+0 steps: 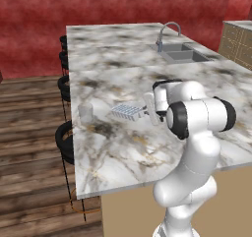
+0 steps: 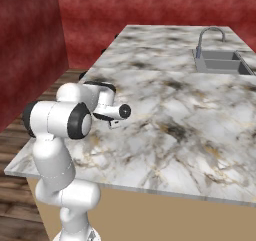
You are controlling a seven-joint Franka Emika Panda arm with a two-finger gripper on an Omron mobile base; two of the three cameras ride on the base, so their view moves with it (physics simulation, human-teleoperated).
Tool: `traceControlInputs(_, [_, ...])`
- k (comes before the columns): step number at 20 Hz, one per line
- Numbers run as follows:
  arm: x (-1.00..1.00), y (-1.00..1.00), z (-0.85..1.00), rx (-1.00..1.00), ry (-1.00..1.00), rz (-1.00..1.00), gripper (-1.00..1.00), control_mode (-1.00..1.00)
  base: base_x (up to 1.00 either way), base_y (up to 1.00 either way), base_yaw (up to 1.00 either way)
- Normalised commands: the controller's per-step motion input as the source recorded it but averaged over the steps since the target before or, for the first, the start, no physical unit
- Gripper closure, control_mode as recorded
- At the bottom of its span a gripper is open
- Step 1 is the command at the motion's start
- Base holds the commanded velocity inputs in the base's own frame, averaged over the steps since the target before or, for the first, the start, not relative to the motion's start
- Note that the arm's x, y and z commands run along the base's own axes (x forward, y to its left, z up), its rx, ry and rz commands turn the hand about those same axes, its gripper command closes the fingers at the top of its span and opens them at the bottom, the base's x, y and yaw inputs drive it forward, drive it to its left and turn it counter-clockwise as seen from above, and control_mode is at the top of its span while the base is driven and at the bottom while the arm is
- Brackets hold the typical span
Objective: Open the freezer door, pick up the ice cube tray from the freezer, and place it on the dining counter.
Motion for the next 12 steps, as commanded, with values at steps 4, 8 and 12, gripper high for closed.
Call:
traceControlInputs(4, [0.14, 0.09, -0.36, -0.01, 0.00, 0.00, 1.00, -1.00, 0.00, 0.00, 0.00])
traceControlInputs(8, [0.15, 0.04, -0.16, -0.03, 0.00, 0.00, 1.00, -1.00, 0.00, 0.00, 0.00])
traceControlInputs(12, [0.21, 0.04, -0.13, -0.03, 0.00, 0.00, -1.00, -1.00, 0.00, 0.00, 0.00])
